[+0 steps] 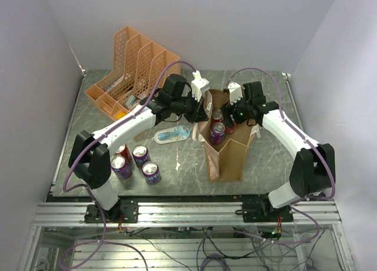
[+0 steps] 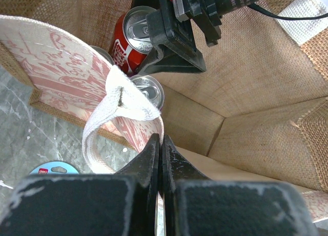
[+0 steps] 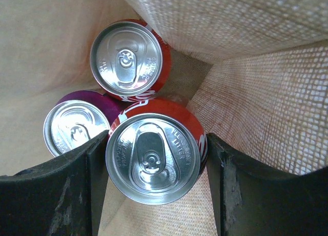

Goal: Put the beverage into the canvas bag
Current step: Place the drink in the canvas bag.

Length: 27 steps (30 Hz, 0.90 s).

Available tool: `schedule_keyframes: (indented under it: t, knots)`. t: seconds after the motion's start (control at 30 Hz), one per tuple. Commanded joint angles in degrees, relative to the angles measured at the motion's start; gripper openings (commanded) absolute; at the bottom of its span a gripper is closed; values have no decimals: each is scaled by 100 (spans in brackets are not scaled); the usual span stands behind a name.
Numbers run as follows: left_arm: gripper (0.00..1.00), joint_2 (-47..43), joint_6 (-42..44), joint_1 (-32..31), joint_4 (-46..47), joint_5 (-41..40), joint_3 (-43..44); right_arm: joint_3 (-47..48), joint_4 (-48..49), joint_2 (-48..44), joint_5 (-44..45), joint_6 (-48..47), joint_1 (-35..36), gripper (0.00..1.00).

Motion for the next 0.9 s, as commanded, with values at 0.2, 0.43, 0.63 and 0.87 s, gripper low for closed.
schedule_keyframes:
  t: [0.2, 0.43, 0.63, 0.87]
  knots:
    - [7, 183, 78, -17, -144, 10, 68, -485, 721, -307, -297, 609, -57, 13]
    - [7, 234, 121, -14, -142, 29, 111, -635, 849, -333, 419, 823, -58, 14]
    - [7, 263, 172, -17, -188, 7, 163, -534, 1179, -275, 578, 1113, -59, 15]
    - [7, 254, 200, -16, -167, -8, 156, -240, 1154, -283, 499, 1556, -59, 17]
